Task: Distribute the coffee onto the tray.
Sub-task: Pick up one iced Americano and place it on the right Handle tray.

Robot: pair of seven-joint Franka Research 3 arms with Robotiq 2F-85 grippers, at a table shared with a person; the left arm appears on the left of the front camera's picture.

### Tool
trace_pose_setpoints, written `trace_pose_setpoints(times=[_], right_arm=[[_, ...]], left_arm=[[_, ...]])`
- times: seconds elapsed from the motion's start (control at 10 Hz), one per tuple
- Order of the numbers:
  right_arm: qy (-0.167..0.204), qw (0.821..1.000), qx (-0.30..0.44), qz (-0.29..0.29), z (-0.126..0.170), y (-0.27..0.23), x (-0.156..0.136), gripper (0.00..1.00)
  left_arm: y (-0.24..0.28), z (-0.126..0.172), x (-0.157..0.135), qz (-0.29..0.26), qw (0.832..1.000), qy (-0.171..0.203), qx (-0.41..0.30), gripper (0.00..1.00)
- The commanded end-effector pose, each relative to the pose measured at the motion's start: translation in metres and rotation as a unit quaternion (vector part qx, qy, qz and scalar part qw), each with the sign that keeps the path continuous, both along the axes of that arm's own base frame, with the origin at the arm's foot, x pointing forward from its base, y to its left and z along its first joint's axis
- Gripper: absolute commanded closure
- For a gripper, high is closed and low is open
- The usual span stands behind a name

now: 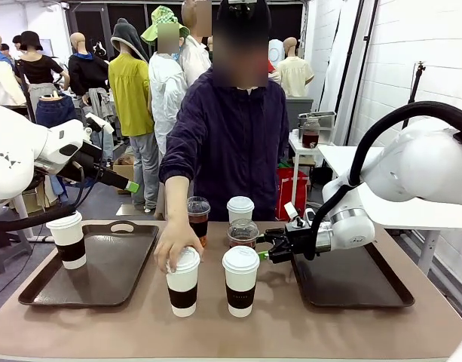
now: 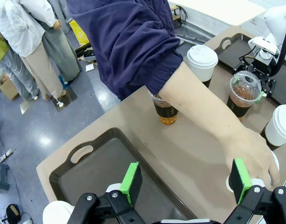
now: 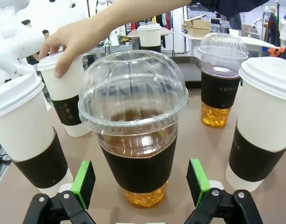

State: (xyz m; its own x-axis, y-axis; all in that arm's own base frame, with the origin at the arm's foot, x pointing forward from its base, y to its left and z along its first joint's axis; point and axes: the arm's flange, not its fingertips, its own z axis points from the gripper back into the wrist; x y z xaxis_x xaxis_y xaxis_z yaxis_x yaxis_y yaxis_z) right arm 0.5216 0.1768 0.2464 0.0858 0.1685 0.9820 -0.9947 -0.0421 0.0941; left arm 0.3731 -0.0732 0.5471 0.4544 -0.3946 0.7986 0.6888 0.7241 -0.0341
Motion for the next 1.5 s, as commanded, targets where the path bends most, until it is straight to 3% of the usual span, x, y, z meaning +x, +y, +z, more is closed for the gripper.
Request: trace_pose_setpoints(times=[0.0, 1.4], right_arm=[[0.002, 1.0, 0.005, 0.008, -0.003, 0.007, 0.002, 0.0], [0.023, 0.999, 0.024, 0.028, -0.013, 0.042, 0.008, 0.0]], left_arm=[[0.001, 0.0, 0.0, -0.001, 1.0, 0.001, -0.004, 0.0], [0.001, 0.0, 0.0, -0.001, 1.0, 0.001, -0.004, 0.0]])
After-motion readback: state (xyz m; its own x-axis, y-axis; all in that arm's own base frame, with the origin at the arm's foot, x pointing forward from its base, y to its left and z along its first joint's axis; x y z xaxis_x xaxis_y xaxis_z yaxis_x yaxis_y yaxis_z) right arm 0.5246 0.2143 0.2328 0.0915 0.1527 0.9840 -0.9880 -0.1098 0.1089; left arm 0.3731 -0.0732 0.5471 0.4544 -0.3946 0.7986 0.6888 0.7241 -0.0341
